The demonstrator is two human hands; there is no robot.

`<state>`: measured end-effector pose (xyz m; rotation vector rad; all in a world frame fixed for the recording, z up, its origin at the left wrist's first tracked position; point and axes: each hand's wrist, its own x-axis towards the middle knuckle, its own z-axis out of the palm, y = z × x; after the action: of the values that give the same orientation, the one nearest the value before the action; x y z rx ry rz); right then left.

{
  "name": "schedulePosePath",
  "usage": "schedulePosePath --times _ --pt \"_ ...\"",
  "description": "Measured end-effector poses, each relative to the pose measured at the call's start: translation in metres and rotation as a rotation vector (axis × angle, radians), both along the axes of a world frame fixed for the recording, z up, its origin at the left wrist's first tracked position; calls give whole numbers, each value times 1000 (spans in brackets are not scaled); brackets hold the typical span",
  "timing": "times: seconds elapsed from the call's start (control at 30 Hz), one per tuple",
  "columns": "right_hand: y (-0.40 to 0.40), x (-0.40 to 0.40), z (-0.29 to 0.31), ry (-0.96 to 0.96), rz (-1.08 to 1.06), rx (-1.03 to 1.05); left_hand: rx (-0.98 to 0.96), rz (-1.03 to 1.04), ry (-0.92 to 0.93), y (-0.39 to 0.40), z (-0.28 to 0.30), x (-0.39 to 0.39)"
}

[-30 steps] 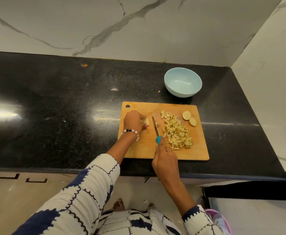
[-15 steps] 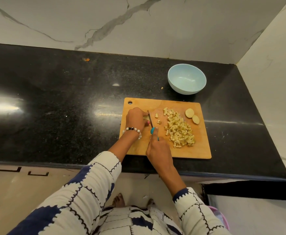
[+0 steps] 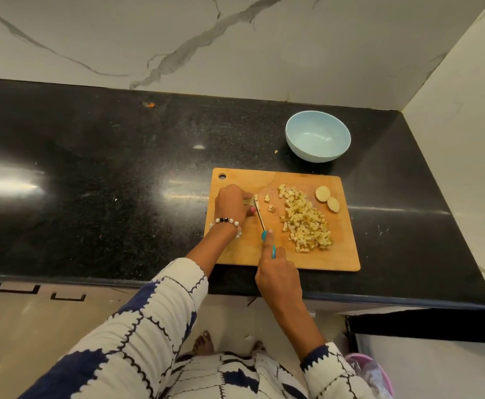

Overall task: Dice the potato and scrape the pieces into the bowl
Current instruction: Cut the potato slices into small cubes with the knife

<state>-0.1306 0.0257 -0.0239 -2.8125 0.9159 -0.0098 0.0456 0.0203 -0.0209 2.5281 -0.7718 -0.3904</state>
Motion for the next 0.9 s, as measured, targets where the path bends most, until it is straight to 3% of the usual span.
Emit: schedulePosePath --times 0.3,0.53,0.9 --pt "-11 -7 -6 -39 4 -178 -42 21 37 2 3 0" --pt "-19 2 5 -318 -133 112 -24 12 37 4 1 0" --pt "-10 14 -3 -244 -80 165 -87 41 -6 9 -3 -4"
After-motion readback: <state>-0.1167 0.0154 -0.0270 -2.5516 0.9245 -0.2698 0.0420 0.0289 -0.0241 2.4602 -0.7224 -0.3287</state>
